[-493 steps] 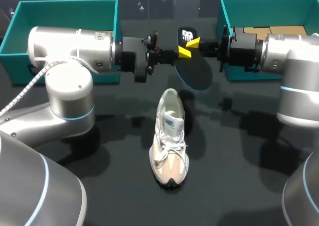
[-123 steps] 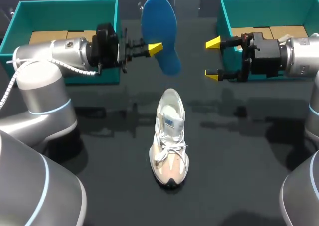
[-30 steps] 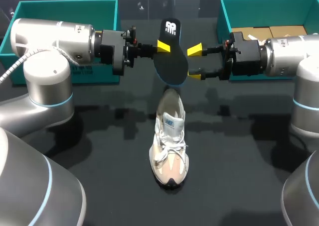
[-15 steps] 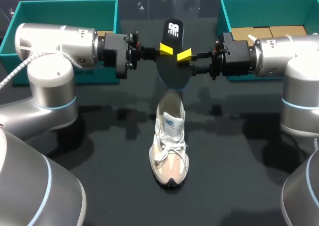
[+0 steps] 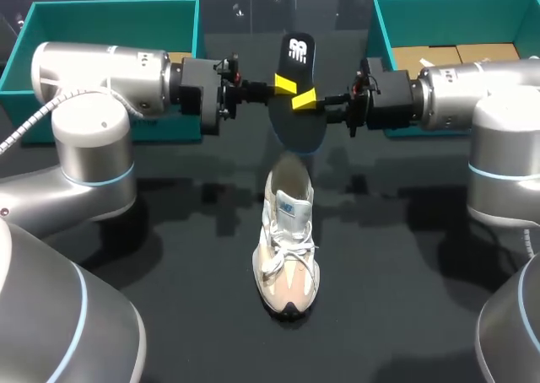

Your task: Take the shoe out of the shoebox, open the shoe tongue, remove and reinsert the insole, then place the shoe into the shoebox

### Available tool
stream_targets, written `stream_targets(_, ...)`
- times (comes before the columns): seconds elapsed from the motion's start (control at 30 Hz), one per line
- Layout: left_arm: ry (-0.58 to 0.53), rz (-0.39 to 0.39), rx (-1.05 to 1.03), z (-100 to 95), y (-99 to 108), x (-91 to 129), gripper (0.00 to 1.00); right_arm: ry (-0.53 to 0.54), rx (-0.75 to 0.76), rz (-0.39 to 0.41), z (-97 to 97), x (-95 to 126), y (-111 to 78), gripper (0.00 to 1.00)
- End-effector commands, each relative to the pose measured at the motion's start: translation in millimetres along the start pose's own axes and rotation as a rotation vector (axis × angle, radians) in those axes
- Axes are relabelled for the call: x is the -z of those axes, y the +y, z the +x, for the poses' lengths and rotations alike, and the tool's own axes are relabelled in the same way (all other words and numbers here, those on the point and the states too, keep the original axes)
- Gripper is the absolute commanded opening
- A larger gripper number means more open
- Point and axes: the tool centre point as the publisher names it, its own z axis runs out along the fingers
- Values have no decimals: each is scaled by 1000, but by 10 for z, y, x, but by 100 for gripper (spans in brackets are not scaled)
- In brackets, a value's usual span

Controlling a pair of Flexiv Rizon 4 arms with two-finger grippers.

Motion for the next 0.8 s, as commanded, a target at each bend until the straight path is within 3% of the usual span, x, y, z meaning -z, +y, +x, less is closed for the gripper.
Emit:
stream_targets(0.03, 2, 0, 0, 25, 13, -24, 0, -1, 1, 3, 0, -16, 4, 15)
stream_targets(0.1, 2, -2, 1, 32, 15, -22, 0, -1, 4, 6, 6, -21, 5, 0)
stream_targets(0.37, 8, -4, 11, 49, 7, 5, 0, 0, 19, 14, 10, -45, 14, 0)
stream_targets(0.4, 10, -3, 20, 46, -1, 17, 11, 2, 22, 13, 7, -42, 11, 0)
stream_targets(0.43, 17, 4, 32, 40, -18, 39, 44, 4, 28, 12, 3, -34, 8, 0)
stream_targets(0.47, 27, 9, 45, 31, -41, 71, 97, 6, 33, 9, -3, -21, 7, 0)
stream_targets(0.8, 139, 15, 284, 77, -278, 651, 100, 11, 169, 1, -64, 142, 37, 0)
